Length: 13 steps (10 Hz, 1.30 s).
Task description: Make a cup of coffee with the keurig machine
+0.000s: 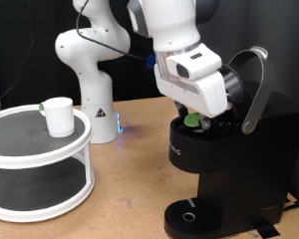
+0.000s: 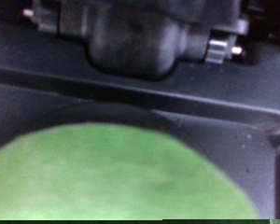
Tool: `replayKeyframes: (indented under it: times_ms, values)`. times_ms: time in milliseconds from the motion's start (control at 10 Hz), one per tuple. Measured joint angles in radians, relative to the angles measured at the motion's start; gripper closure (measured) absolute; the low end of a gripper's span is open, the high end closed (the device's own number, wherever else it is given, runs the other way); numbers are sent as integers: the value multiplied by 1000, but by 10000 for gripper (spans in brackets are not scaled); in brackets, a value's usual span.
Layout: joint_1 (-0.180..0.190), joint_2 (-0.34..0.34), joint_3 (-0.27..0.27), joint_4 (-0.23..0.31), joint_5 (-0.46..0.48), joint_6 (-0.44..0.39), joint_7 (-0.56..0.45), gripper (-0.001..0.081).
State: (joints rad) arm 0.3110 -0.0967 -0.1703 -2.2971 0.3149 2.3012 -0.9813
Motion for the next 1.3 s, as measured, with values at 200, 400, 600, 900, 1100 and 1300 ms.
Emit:
replayKeyframes:
  times_ms: [200,400,600,900,1100,1300]
  values:
    - [0,6,0,-7,0,17,0,141]
    - [0,8,0,-6,0,20,0,7]
    - [-1,8,-1,-6,7,20,0,1]
    - [-5,-12,-17,-3,67,14,-35,1]
    - [-15,-51,-39,3,84,-29,-56,1]
    - [-27,-97,-58,10,84,-69,-56,1]
